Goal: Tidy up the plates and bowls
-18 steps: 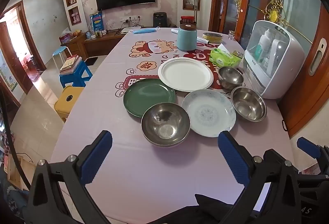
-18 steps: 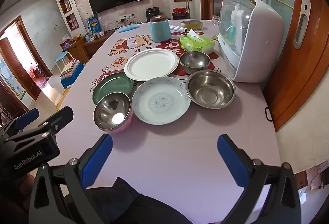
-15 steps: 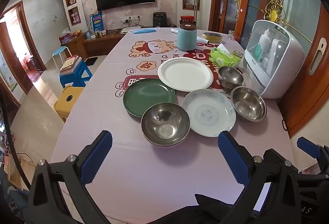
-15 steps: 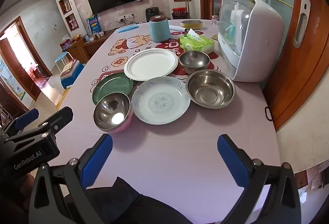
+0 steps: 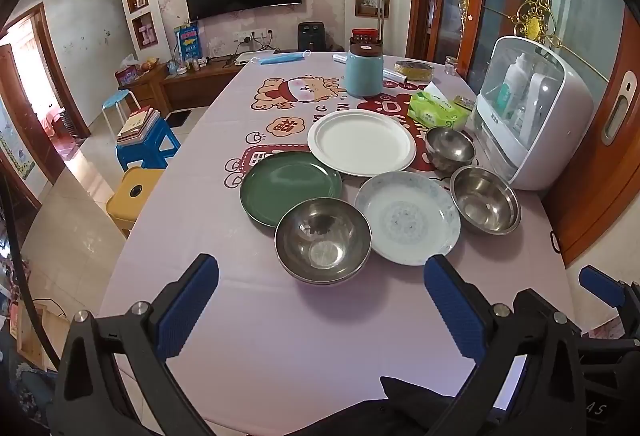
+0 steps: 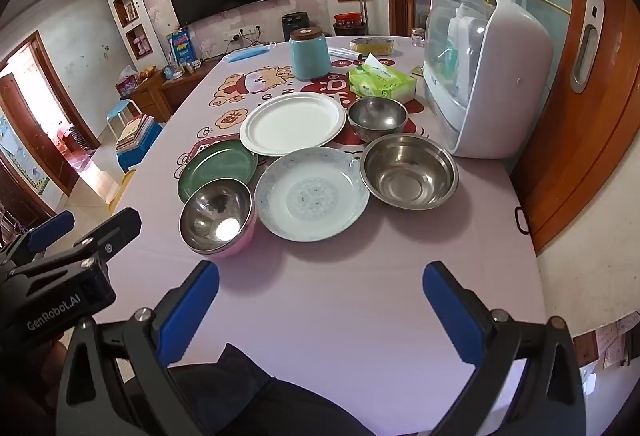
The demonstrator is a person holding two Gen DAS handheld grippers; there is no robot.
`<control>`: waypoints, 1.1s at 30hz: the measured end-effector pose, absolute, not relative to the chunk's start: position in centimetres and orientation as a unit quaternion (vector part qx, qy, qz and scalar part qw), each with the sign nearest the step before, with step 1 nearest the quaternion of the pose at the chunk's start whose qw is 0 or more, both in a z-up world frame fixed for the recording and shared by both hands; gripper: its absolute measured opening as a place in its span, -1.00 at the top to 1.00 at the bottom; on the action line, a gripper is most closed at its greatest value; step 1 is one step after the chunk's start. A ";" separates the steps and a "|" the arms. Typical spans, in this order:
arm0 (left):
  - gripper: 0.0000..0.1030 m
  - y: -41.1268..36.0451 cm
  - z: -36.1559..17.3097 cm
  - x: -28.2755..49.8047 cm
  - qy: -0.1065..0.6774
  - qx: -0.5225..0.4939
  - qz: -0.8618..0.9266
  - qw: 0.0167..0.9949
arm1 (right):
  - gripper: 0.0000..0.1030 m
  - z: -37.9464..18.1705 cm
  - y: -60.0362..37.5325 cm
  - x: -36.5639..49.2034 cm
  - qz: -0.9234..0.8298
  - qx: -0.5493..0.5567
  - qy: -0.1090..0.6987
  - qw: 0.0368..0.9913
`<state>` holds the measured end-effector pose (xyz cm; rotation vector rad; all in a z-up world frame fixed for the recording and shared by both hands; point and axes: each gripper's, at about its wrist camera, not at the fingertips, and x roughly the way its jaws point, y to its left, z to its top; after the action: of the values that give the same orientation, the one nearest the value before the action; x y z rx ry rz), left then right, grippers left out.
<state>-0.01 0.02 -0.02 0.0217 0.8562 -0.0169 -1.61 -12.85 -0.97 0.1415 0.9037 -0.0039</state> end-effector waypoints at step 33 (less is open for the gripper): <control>-0.98 0.0 -0.5 0.3 0.419 0.014 -0.005 0.908 | -0.99 -1.1 -12.7 -1.4 -0.003 0.067 0.440 0.895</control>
<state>0.29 -0.03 -0.53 0.0295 0.8652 -0.0113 -1.41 -12.70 -1.10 0.1391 0.9125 -0.0060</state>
